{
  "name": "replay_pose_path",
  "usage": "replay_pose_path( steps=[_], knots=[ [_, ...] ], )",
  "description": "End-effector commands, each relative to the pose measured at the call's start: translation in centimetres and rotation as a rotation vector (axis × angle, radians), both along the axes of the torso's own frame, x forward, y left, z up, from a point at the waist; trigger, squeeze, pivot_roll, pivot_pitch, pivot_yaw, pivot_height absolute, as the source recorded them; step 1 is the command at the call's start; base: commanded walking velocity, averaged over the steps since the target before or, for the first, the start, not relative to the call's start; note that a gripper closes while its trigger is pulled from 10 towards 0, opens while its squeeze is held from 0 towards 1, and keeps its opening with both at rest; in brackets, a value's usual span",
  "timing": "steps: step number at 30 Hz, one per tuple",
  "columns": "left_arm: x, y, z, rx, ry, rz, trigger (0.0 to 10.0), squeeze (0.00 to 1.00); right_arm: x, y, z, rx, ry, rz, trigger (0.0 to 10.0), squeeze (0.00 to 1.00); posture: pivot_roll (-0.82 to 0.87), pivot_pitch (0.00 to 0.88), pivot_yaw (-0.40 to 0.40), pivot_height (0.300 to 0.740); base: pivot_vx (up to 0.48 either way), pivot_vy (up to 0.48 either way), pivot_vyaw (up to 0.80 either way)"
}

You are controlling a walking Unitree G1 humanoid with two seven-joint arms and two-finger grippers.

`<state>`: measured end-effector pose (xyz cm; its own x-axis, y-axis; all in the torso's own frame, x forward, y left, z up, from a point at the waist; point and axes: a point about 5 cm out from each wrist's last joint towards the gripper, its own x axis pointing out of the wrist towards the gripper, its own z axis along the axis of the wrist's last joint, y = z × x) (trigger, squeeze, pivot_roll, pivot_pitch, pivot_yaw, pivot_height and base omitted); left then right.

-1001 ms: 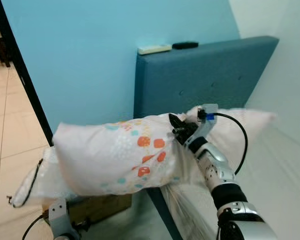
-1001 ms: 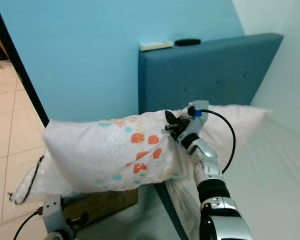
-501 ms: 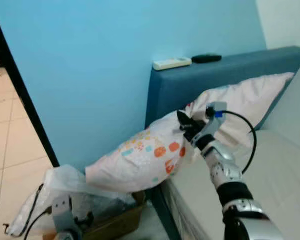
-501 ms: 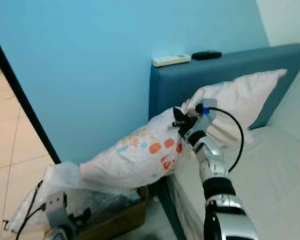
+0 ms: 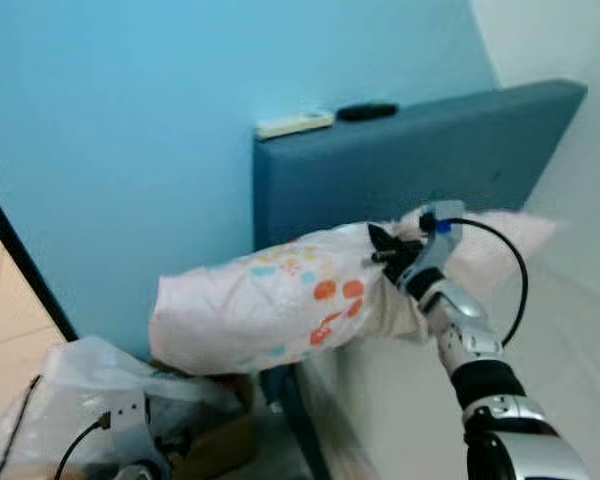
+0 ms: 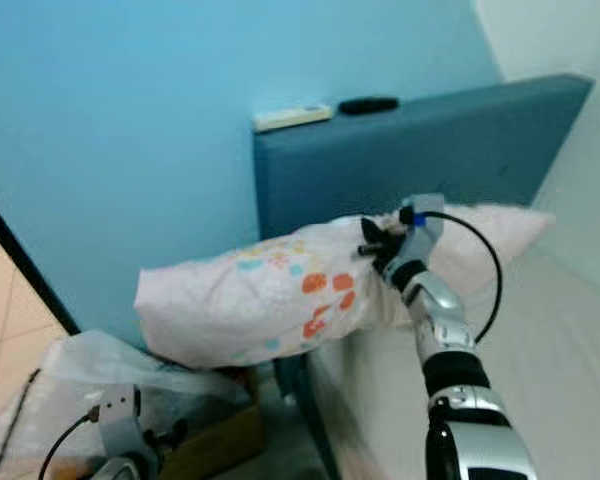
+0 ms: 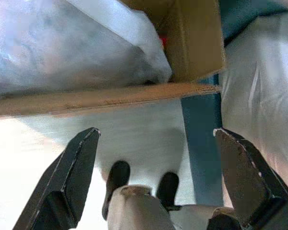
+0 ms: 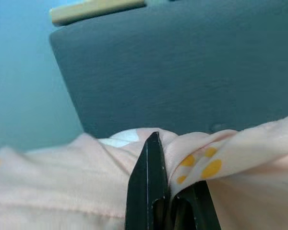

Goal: Clean up the room

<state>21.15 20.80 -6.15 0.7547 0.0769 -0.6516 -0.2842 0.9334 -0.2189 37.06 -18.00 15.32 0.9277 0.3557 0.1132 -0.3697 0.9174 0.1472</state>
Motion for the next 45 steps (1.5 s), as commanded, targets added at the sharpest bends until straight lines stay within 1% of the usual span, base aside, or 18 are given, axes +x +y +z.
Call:
replay_pose_path(
  steps=[1,3,8,11,14,15,17,18,20,22,23,26,29,32,41,42,43,45],
  knots=[
    [-0.6,0.1,-0.4,-0.006,0.024,0.013,10.0,0.0,0.5,0.1,1.7,-0.059,-0.077,0.002,10.0,0.0,0.02,0.0,-0.058,0.728,0.0,0.0,0.0],
    [-0.6,0.1,-0.4,-0.006,0.025,0.012,10.0,0.0,0.5,0.1,1.6,-0.069,-0.072,0.002,10.0,0.0,0.02,0.0,-0.058,0.728,0.0,0.0,0.0],
    [-1.0,0.2,-0.5,-0.002,0.025,0.008,10.0,0.0,0.7,0.2,0.3,-0.17,0.006,0.009,10.0,0.0,0.02,0.0,-0.06,0.728,0.0,0.0,0.0],
    [-1.8,0.4,-0.9,0.003,0.034,0.002,10.0,0.0,0.6,1.2,-0.9,-0.174,0.071,0.086,10.0,0.0,0.03,0.0,-0.059,0.728,0.0,0.0,0.0],
    [-2.7,0.7,-1.2,0.012,0.047,-0.004,10.0,0.0,-0.1,3.3,-1.7,-0.115,0.101,0.253,10.0,0.0,0.03,0.0,-0.058,0.728,0.0,0.0,0.0],
    [-2.7,0.7,-1.2,0.012,0.047,-0.004,10.0,0.0,-0.1,3.3,-1.7,-0.115,0.101,0.253,10.0,0.0,0.03,0.0,-0.058,0.728,0.0,0.0,0.0],
    [-3.7,1.0,-1.6,0.02,0.059,-0.007,10.0,0.0,-1.2,5.2,-2.8,-0.064,0.145,0.449,10.0,0.0,0.05,0.046,-0.058,0.728,0.0,0.0,0.0],
    [-3.7,1.0,-1.6,0.02,0.059,-0.007,10.0,0.0,-1.2,5.2,-2.8,-0.064,0.145,0.449,10.0,0.0,0.05,0.046,-0.058,0.728,0.0,0.0,0.0],
    [-4.6,1.4,-1.8,0.026,0.068,-0.01,10.0,0.0,-2.0,6.0,-3.5,-0.047,0.179,0.564,10.0,0.0,0.06,0.072,-0.058,0.728,0.0,0.0,0.0],
    [-5.7,1.9,-2.1,0.036,0.079,-0.016,10.0,0.0,-2.2,5.4,-3.9,-0.073,0.204,0.593,10.0,0.0,0.07,0.111,-0.053,0.728,0.0,0.0,0.0],
    [-6.4,2.2,-2.2,0.042,0.084,-0.019,10.0,0.0,-2.1,4.9,-3.9,-0.091,0.215,0.58,10.0,0.0,0.08,0.136,-0.05,0.728,0.0,0.0,0.0],
    [-6.4,2.2,-2.2,0.042,0.084,-0.019,10.0,0.0,-2.1,4.9,-3.9,-0.091,0.215,0.58,10.0,0.0,0.08,0.136,-0.05,0.728,0.0,0.0,0.0],
    [-8.5,3.1,-2.5,0.06,0.101,-0.03,10.0,0.0,-0.9,2.6,-3.5,-0.196,0.238,0.461,10.0,0.0,0.09,0.194,-0.039,0.728,0.0,0.0,0.0],
    [-9.3,3.4,-2.6,0.066,0.106,-0.034,10.0,0.0,-0.4,1.8,-2.9,-0.24,0.227,0.412,10.0,0.0,0.1,0.207,-0.039,0.728,0.0,0.0,0.0],
    [-9.7,3.3,-2.6,0.071,0.099,-0.042,10.0,0.0,0.5,2.1,-1.4,-0.332,0.176,0.388,10.0,0.0,0.1,0.258,-0.048,0.728,0.0,0.0,0.0],
    [-9.8,3.2,-2.6,0.071,0.092,-0.05,10.0,0.0,1.3,2.4,-0.3,-0.388,0.144,0.336,10.0,0.0,0.11,0.281,-0.049,0.728,0.0,0.0,0.0],
    [-9.8,3.2,-2.6,0.071,0.092,-0.05,10.0,0.0,1.3,2.4,-0.3,-0.388,0.144,0.336,10.0,0.0,0.11,0.281,-0.049,0.728,0.0,0.0,0.0],
    [-10.4,3.2,-2.5,0.075,0.082,-0.069,10.0,0.0,3.3,1.5,4.0,-0.495,0.033,0.136,10.0,0.0,0.12,0.304,-0.049,0.728,0.0,0.0,0.0]
  ],
)
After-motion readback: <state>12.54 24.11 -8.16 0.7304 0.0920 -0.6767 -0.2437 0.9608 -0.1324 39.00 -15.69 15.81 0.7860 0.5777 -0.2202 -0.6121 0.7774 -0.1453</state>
